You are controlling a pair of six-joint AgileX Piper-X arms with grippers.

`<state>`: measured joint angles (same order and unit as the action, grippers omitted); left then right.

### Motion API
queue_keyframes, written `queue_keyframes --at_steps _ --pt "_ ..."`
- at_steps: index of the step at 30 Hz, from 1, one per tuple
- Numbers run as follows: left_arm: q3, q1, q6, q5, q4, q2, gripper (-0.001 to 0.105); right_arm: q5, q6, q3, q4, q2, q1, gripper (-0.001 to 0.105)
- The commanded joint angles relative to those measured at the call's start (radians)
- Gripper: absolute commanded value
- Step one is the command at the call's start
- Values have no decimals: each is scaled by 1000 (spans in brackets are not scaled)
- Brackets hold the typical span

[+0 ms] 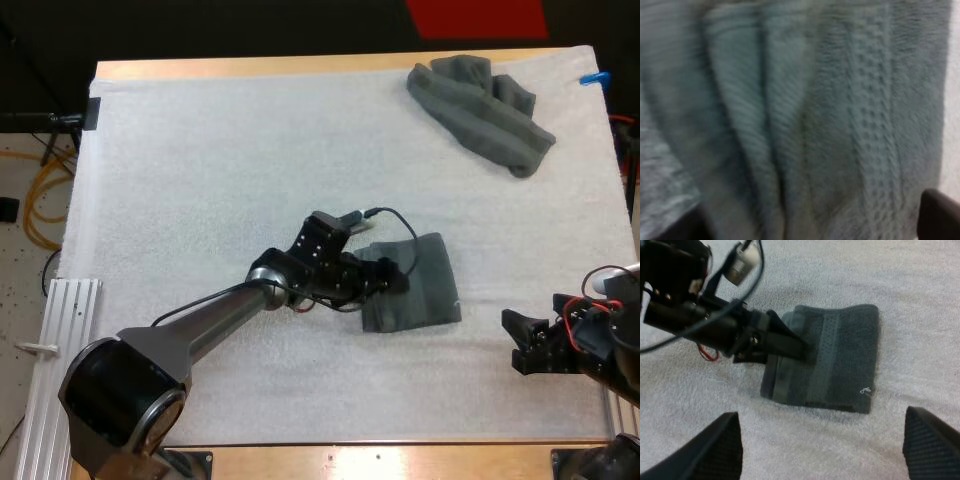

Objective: Pick towel from pile fold and stack

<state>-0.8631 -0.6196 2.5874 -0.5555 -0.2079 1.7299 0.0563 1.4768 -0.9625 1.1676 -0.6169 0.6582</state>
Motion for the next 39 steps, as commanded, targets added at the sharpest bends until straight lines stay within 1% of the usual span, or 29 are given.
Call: queue_keyframes --at_steps 1,5,6,8,10,11,13,14,15,16,17,19,20,23,24,25,26,27,28,29,30,31,32,34,35,37,38,39 --pt "3 -14 12 6 14 11 75 10 0 -7 4 4 -1 66" --pt "3 -10 12 6 27 11 75 10 0 -7 12 4 -1 66" --pt "3 -8 12 6 27 11 72 10 0 -7 19 4 -1 66" --pt "3 -9 12 6 27 11 63 10 0 -7 27 4 -1 66" --pt "3 -9 12 6 27 11 46 10 0 -7 27 4 -1 66" --pt "3 -9 12 6 27 11 41 12 0 -7 27 4 -1 66" --pt "3 -9 -1 6 27 11 19 14 0 -7 27 4 -1 66" --pt "3 -9 -5 6 27 11 15 14 0 -7 27 4 -1 66" --pt "3 -9 -13 4 27 11 5 14 -9 -7 27 4 -1 66" --pt "3 -9 -20 -4 27 11 0 14 -17 -7 27 4 -1 66" --pt "3 -9 -24 -10 27 11 0 14 -19 -7 24 4 -1 66" --pt "1 16 -66 -52 13 9 0 20 -19 -7 16 4 -1 66" --pt "1 26 -78 -58 4 7 0 20 -19 -7 15 4 -1 66" --pt "1 97 -177 -63 -105 -24 0 4 -21 -7 16 4 -1 66" --pt "1 131 -223 -61 -151 -37 0 -14 -21 -7 16 4 -1 66" --pt "1 175 -279 -54 -207 -54 0 -48 -18 -7 10 4 -1 66" --pt "1 200 -309 -48 -225 -60 0 -68 -16 -7 5 4 -1 66" --pt "1 250 -365 -37 -277 -75 0 -115 -15 -7 -8 4 -1 66" --pt "1 302 -421 -14 -327 -92 0 -170 -15 -7 -29 4 -1 66" --pt "1 328 -449 -5 -351 -101 0 -187 -20 -7 -38 4 -1 66" --pt "-2 380 -504 28 -402 -116 0 -225 -34 -7 -64 4 -1 66" --pt "-9 422 -554 70 -449 -126 0 -238 -57 -7 -87 4 -1 66" --pt "-14 446 -586 92 -486 -132 0 -242 -72 -7 -104 2 -1 66" --pt "-41 529 -712 171 -590 -137 0 -242 -113 -7 -142 -16 -1 66" --pt "-46 550 -746 193 -610 -137 0 -242 -118 -7 -147 -20 -1 66" --pt "-70 625 -850 298 -689 -137 0 -252 -120 -7 -162 -37 -1 66" --pt "-76 636 -875 316 -704 -137 0 -257 -120 -7 -162 -45 -1 66" --pt "-85 668 -912 361 -724 -137 0 -261 -120 -7 -162 -60 -1 66"
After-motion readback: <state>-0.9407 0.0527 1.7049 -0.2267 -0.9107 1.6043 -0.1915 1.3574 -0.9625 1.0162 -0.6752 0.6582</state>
